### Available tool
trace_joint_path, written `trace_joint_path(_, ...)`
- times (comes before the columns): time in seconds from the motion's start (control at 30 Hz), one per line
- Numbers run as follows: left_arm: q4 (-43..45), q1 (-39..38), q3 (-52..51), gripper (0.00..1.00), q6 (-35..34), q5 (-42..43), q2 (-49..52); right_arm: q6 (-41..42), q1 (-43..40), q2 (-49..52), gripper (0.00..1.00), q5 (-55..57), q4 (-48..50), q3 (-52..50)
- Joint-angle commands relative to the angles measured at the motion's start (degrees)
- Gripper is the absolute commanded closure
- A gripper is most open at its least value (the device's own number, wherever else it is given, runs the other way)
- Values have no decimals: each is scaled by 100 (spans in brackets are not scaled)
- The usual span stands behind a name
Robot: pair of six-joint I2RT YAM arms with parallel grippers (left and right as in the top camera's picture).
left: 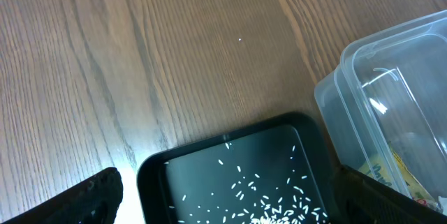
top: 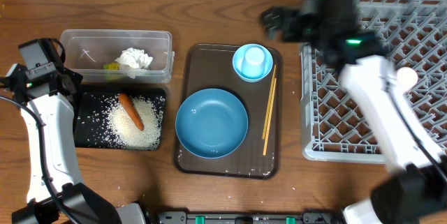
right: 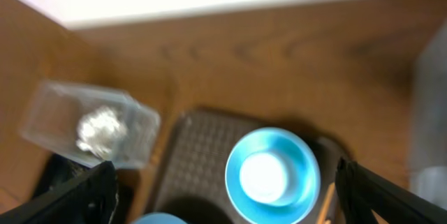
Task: Sort waste into correct bins and load items into the dishwasher rack
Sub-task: 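Move the right gripper to the light blue cup on the bowl, grasp it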
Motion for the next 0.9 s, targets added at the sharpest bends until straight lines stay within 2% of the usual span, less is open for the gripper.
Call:
trace_joint_path(0.0, -17, 24, 0, 3, -92, -109, -11, 85, 393, 671, 10, 973, -66, 31)
trace_joint_path(0.23, -17, 24, 0, 3, -92, -109, -11, 90, 546, 1399, 8, 1401, -328, 31)
trace_joint_path(0.57, -17, 24, 0, 3, -92, -107, -11, 74, 697, 1777, 6, 1325, -240, 31)
trace_joint_path(0.87, -17, 24, 0, 3, -92, -107, -11, 90, 955, 2044, 7, 1810, -42, 31)
